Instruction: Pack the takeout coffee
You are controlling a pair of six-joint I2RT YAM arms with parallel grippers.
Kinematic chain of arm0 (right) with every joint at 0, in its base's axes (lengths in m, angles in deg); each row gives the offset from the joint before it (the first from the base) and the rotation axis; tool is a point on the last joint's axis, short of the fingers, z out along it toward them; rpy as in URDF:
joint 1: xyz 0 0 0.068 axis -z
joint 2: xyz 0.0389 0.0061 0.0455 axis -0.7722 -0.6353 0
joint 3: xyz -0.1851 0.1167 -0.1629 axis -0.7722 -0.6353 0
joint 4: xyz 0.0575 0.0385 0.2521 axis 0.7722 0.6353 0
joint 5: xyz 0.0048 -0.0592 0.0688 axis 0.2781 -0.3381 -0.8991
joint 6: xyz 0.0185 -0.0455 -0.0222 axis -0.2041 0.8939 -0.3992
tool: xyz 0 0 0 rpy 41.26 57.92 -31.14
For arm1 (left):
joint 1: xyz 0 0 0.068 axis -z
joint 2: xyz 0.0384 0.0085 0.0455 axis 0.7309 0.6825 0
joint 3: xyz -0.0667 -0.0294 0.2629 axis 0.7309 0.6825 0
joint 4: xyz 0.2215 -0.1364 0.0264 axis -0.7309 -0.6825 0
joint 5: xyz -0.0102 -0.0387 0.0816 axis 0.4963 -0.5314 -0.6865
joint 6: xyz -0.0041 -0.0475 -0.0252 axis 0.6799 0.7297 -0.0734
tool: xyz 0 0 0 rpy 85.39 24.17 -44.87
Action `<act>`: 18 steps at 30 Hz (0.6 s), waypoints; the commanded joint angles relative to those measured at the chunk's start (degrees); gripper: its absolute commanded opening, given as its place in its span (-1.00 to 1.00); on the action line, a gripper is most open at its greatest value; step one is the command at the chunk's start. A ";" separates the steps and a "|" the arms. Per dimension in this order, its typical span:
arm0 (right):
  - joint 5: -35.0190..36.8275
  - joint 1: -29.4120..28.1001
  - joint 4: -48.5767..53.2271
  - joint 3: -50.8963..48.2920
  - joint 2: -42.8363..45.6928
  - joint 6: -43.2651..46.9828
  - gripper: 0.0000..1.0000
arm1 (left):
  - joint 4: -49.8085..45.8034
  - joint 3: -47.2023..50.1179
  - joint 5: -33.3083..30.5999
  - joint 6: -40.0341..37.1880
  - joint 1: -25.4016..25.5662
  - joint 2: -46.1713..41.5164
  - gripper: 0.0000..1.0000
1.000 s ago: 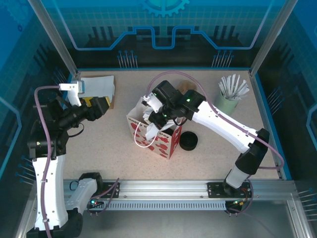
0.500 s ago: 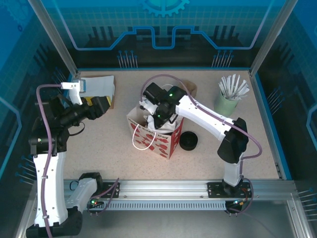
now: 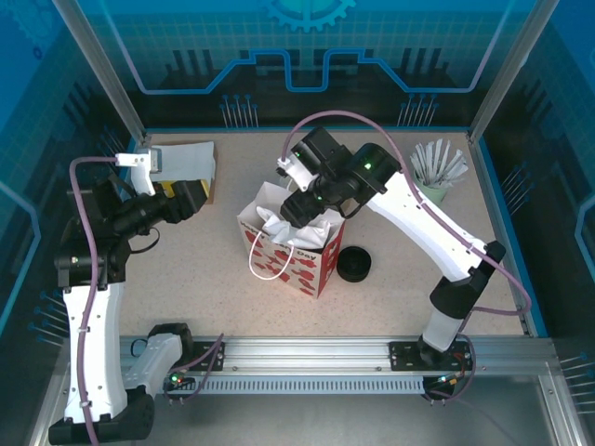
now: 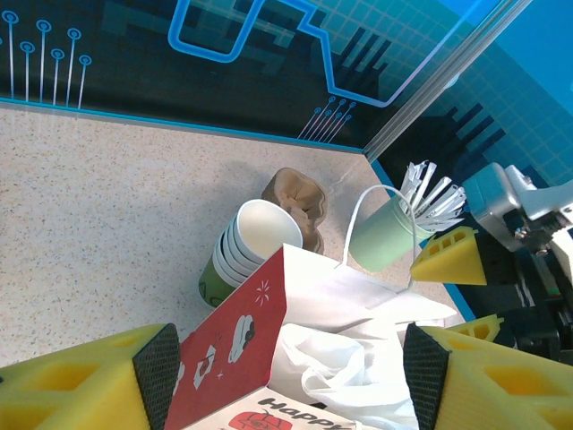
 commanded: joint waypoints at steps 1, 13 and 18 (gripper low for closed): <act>-1.20 0.78 2.68 1.41 0.05 -0.66 0.48 | -1.23 0.00 1.12 -1.22 0.10 -0.50 0.41; -12.35 0.73 -9.18 -11.74 17.79 -6.82 0.64 | -0.78 0.08 2.08 -0.65 0.10 -0.54 0.46; -16.95 -1.57 -13.39 -18.95 19.53 -8.81 0.63 | -0.46 0.51 2.08 -0.40 0.10 -0.51 0.46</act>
